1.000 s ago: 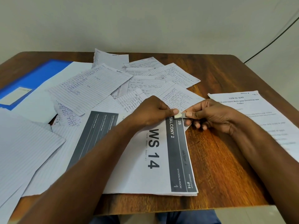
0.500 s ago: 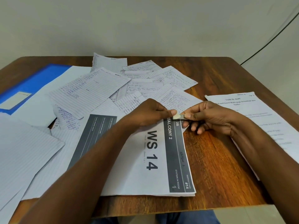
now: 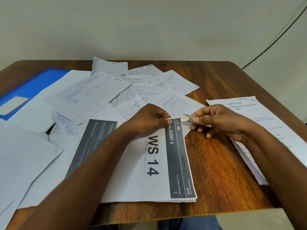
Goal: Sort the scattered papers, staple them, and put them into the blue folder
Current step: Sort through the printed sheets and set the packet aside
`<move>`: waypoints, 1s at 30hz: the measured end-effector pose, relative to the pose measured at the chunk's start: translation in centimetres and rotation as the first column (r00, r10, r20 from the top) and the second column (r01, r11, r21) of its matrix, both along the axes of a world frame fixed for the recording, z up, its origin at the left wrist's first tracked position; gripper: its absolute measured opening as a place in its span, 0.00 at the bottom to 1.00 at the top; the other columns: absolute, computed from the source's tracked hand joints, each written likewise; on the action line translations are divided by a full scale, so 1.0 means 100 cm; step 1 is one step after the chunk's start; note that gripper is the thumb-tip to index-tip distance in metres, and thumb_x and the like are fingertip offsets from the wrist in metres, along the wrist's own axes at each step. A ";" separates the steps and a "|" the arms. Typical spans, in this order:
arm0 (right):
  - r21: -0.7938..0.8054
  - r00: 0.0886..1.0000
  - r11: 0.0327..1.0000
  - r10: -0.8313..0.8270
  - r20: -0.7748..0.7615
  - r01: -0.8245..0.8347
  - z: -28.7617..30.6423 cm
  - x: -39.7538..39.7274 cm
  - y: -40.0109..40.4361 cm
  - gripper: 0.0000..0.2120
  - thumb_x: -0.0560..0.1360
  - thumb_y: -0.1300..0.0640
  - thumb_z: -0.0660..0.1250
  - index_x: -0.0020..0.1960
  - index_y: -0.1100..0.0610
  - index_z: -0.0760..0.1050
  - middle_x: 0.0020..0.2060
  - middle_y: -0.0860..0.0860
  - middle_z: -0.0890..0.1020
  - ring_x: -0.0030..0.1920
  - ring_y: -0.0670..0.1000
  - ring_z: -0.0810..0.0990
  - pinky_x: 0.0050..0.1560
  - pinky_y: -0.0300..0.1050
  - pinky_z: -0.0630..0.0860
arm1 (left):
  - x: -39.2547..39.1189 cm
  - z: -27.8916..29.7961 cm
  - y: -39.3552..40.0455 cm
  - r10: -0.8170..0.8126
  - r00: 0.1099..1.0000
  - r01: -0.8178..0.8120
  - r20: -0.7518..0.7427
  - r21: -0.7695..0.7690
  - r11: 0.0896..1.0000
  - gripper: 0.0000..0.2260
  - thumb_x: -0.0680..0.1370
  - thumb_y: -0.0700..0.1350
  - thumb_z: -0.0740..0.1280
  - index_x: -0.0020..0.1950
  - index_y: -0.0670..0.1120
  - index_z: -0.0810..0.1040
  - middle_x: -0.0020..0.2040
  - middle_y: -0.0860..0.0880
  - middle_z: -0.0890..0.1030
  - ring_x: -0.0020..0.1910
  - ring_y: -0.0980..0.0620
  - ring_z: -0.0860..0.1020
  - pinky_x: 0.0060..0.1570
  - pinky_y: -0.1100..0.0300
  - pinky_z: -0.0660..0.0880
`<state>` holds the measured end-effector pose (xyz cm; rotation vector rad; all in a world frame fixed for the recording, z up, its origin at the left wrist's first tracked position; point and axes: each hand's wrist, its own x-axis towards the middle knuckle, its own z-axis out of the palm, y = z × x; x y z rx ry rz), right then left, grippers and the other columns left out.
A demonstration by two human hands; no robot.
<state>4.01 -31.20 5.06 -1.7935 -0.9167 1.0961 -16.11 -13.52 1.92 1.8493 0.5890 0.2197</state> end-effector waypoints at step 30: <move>0.036 0.492 0.959 -0.177 0.852 0.282 -0.019 -0.041 -0.054 0.16 0.72 0.42 0.78 0.56 0.46 0.80 0.47 0.44 0.83 0.46 0.46 0.81 0.49 0.50 0.83 | 0.003 -0.006 0.005 0.024 0.998 -0.020 0.061 -0.060 0.998 0.03 0.79 0.38 0.74 0.49 0.39 0.86 0.46 0.44 0.89 0.47 0.47 0.88 0.52 0.55 0.83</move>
